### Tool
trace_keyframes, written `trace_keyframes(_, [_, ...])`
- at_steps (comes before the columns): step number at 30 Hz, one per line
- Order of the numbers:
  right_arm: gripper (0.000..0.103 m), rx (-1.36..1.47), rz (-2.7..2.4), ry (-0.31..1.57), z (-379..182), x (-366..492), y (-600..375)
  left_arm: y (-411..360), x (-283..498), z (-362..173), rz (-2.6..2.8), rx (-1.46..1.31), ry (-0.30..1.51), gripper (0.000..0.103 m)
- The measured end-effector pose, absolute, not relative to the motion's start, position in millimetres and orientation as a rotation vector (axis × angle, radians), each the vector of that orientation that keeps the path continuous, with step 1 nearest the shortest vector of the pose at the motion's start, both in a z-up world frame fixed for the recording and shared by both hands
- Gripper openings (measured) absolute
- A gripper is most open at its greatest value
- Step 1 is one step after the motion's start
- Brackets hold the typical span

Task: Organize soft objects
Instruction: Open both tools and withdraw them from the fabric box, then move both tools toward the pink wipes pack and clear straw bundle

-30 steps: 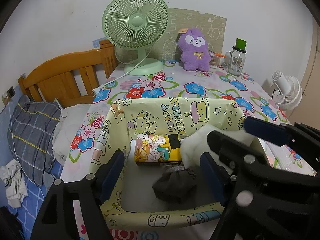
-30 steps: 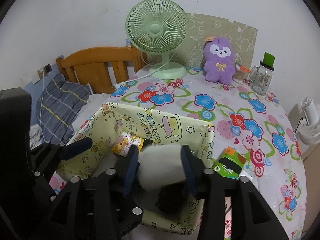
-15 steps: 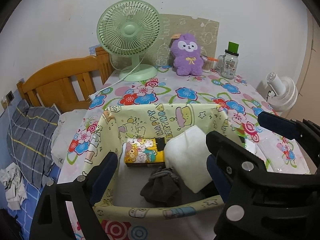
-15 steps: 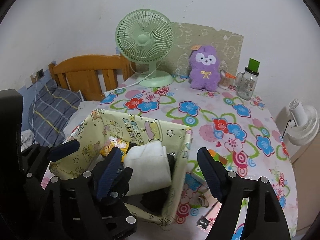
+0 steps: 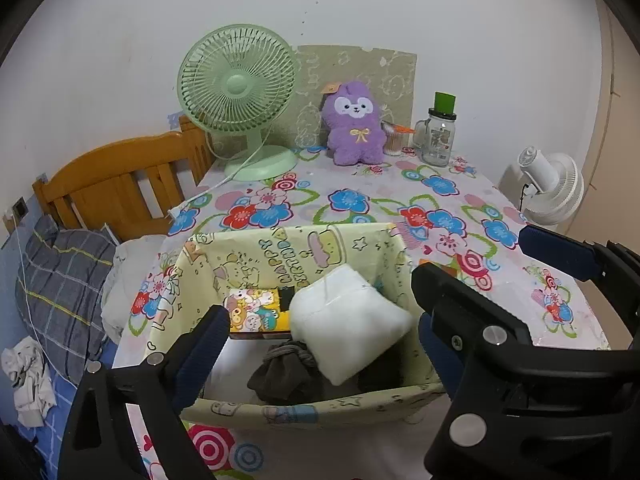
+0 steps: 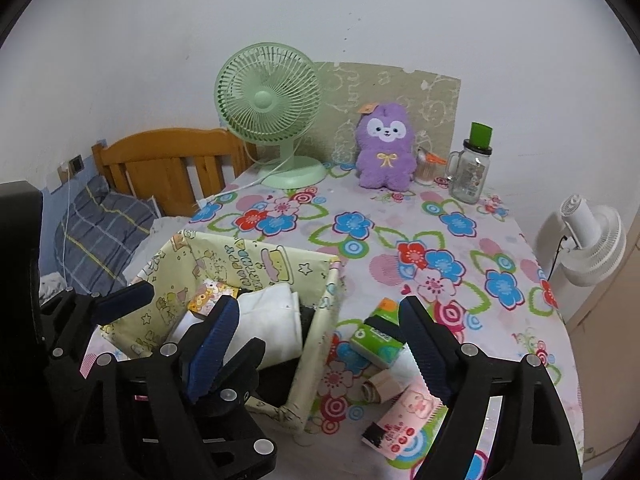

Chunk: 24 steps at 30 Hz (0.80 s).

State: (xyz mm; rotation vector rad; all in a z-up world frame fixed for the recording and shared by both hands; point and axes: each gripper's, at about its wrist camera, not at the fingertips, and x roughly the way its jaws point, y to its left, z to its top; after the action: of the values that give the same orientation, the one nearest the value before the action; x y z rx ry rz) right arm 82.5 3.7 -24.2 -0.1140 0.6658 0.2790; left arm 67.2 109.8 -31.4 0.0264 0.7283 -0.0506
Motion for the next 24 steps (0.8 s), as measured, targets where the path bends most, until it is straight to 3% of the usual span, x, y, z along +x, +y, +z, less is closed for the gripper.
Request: trace_keyframes(24, [0.090,-0.074,0.251,0.609,1.3,55.8,-48.4,61.5,42.5,-5.8,-0.066,0.051,0.666,0.103])
